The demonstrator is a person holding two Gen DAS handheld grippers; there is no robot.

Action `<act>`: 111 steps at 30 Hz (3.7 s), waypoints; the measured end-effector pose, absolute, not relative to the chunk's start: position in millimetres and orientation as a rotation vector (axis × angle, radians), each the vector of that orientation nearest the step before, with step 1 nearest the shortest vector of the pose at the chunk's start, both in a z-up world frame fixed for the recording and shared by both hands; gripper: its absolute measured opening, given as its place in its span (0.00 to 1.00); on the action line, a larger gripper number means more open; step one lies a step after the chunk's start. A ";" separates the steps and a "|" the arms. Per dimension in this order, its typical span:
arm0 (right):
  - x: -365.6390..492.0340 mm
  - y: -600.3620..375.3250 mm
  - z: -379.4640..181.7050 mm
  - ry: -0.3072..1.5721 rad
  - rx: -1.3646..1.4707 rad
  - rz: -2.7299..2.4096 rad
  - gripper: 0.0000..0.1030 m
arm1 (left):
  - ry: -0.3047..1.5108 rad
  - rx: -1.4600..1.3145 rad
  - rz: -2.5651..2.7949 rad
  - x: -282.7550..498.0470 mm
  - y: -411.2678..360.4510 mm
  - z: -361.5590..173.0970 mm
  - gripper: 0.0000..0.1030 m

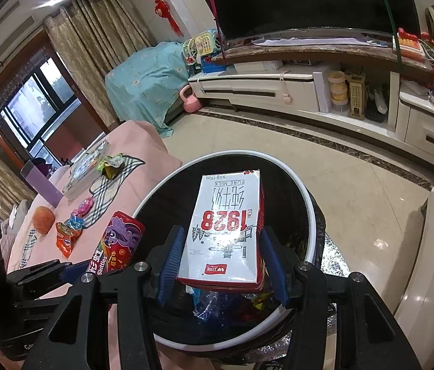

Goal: Collect trash
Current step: 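Carry the Skittles tube and milk carton over the bin and release both, then move both tools back to the table toward the orange snack wrapper, then grasp the orange snack wrapper with the left tool while the right tool grasps the pink lollipop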

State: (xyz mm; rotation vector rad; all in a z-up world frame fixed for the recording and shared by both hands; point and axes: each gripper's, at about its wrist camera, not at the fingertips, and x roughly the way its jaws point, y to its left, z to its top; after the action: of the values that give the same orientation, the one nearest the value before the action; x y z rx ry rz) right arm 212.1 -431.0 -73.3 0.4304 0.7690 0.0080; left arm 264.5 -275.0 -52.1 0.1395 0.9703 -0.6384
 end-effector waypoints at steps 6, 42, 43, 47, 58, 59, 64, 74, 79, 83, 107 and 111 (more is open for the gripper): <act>213.7 -436.4 -75.4 0.774 0.461 0.016 0.53 | 0.986 0.144 -0.613 268.6 -276.1 -54.9 0.32; 205.9 -299.9 -54.3 0.769 0.407 0.272 0.94 | 0.972 -0.197 -0.235 233.6 -38.9 -76.2 0.65; 207.4 -292.8 -55.1 0.775 0.402 0.284 0.94 | 0.973 -0.205 -0.227 233.0 -33.8 -77.3 0.65; 211.5 -269.6 -59.1 0.802 0.393 0.319 0.94 | 0.975 -0.230 -0.200 229.1 -13.1 -81.7 0.65; 239.1 -218.7 -73.0 0.839 0.366 0.366 0.95 | 0.977 -0.271 -0.167 235.8 17.7 -88.7 0.65; 242.2 -217.0 -73.7 0.833 0.365 0.365 0.95 | 0.978 -0.269 -0.166 238.5 18.1 -89.5 0.65; 256.1 -206.2 -78.7 0.771 0.311 0.326 0.95 | 0.974 -0.283 -0.171 256.4 18.4 -92.4 0.64; 268.4 -205.4 -99.6 0.780 0.257 0.289 0.95 | 0.965 -0.298 -0.214 305.2 9.5 -93.4 0.63; 275.1 -217.4 -108.9 0.835 0.327 0.293 0.95 | 0.969 -0.289 -0.263 327.4 4.7 -95.3 0.38; 274.2 -217.8 -108.8 0.832 0.332 0.288 0.95 | 0.969 -0.268 -0.300 340.3 -2.4 -98.2 0.05; 395.8 -99.0 -98.4 0.842 -0.212 0.499 0.93 | 0.858 -0.285 -0.114 274.3 101.8 -97.7 0.01; 416.7 -93.9 -103.7 0.871 -0.253 0.486 0.92 | 0.861 -0.295 -0.119 274.7 103.2 -99.2 0.01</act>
State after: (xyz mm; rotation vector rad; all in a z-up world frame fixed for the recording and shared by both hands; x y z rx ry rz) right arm 416.7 -93.9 -103.7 -0.2529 0.8706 0.4863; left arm 274.7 103.2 -99.2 -0.2955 0.8607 -0.1187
